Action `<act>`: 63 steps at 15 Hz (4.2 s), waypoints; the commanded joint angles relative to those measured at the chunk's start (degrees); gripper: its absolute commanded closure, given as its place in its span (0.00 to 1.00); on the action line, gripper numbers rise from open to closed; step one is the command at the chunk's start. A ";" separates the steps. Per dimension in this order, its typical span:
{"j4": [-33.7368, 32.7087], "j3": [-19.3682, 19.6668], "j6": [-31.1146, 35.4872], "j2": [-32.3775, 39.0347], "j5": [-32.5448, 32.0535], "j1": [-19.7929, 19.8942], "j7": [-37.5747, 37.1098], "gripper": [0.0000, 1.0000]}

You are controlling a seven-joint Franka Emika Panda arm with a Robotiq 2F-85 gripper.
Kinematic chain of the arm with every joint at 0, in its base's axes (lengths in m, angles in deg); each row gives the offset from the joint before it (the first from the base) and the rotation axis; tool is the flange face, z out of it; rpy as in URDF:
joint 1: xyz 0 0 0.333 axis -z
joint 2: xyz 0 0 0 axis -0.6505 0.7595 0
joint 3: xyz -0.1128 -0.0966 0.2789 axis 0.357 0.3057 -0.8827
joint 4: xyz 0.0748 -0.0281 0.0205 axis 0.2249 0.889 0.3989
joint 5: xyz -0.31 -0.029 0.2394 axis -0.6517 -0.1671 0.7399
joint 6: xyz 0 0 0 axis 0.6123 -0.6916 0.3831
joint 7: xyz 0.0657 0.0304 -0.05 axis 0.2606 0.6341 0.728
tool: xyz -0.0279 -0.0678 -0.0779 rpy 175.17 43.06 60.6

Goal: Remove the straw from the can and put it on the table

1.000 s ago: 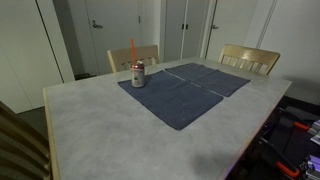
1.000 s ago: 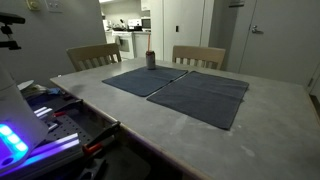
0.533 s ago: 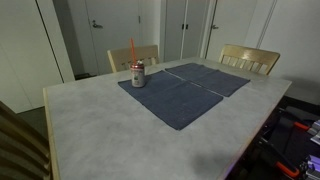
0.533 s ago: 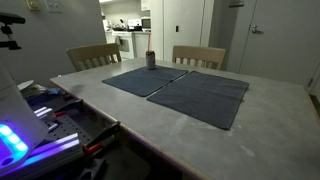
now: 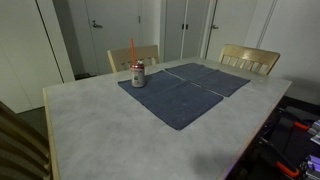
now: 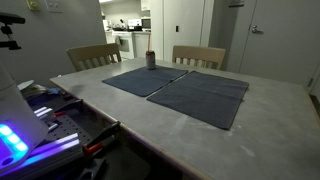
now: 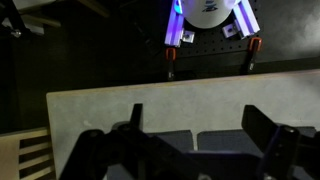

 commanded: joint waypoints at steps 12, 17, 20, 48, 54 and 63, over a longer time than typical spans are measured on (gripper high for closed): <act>-0.13 0.54 -0.18 0.09 -0.25 -0.82 -0.44 0.00; -4.38 -1.08 -0.10 4.93 -2.33 -2.28 0.57 0.00; -7.76 -1.72 0.43 8.59 -4.59 -3.80 1.92 0.00; -22.30 4.22 31.09 28.76 7.74 -9.11 28.58 0.00; -35.96 2.82 27.83 42.50 10.41 -9.11 37.11 0.00; -53.44 -2.63 27.63 61.73 11.94 -8.22 39.35 0.00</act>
